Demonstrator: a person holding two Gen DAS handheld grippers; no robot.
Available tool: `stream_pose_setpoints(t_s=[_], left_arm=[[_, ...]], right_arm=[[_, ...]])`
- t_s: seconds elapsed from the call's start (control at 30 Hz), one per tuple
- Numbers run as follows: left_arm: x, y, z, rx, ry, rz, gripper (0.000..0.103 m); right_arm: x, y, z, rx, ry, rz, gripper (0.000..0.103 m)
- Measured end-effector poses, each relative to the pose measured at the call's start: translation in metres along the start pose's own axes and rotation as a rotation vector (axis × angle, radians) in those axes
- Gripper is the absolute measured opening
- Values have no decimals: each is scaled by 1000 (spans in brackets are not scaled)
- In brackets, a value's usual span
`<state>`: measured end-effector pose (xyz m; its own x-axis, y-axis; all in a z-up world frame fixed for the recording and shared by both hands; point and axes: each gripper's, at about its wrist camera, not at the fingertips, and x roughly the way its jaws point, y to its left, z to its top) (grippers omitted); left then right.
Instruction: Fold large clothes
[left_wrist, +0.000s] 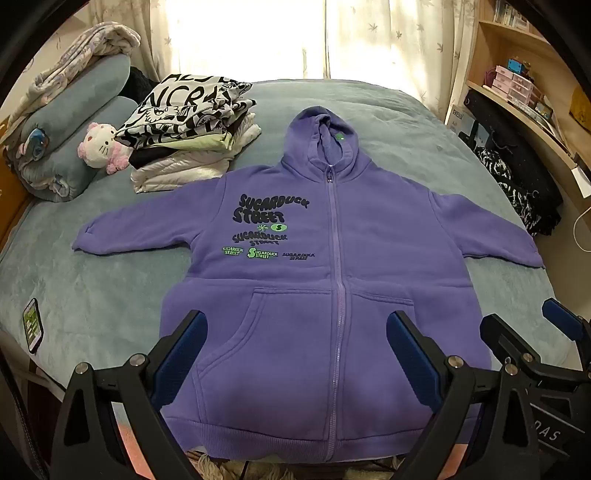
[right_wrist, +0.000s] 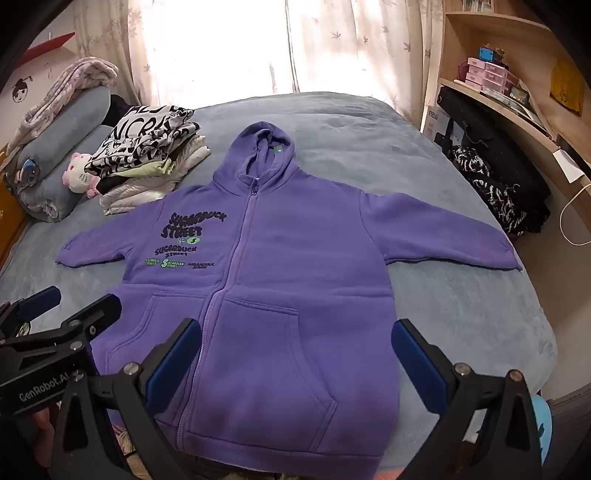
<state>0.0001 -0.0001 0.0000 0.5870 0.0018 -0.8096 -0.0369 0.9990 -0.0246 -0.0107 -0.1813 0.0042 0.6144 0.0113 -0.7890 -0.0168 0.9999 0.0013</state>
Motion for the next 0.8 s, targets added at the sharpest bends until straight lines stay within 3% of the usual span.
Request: stream_pose_setpoints(t_s=[0.8], left_arm=[[0,0,0,3,2,5,97]], right_arm=[[1,-1,-2,0,-1,-2,103]])
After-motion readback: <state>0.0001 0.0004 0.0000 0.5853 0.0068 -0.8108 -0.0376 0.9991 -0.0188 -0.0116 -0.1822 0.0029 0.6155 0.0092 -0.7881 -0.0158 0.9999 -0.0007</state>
